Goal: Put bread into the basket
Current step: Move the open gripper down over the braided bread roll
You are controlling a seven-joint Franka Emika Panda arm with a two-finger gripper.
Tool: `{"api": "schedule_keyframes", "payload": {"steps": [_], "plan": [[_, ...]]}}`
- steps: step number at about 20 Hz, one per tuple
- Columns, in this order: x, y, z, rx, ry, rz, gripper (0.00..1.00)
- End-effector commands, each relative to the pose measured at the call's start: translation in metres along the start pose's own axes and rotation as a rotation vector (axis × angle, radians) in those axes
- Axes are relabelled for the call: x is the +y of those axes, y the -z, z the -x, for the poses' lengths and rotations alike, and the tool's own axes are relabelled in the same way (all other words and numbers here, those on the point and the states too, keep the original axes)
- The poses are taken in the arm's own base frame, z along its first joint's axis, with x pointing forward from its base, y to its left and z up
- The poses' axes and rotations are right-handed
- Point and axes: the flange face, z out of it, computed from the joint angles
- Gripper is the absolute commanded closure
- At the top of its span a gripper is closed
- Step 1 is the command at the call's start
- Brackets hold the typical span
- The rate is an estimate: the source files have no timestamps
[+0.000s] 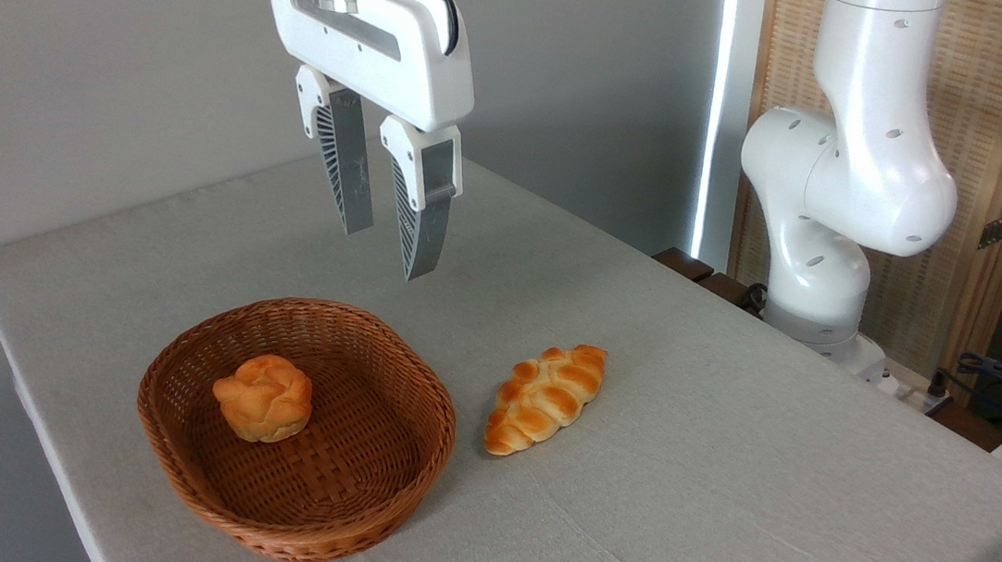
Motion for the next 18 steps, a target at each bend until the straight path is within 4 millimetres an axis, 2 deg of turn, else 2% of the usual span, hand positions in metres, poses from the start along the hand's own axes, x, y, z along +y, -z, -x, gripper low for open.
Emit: {"api": "schedule_keyframes", "payload": {"steps": [1,7,10,14,18], "plan": [[0.004,-0.010,0.013,-0.009,0.009,0.013,0.00],[0.005,-0.012,0.015,-0.013,0.009,0.016,0.00],[0.015,-0.019,0.029,-0.020,-0.005,0.025,0.00],[0.044,-0.056,0.065,-0.059,-0.023,0.066,0.00],[0.065,-0.113,0.094,-0.079,-0.013,0.089,0.00]]}}
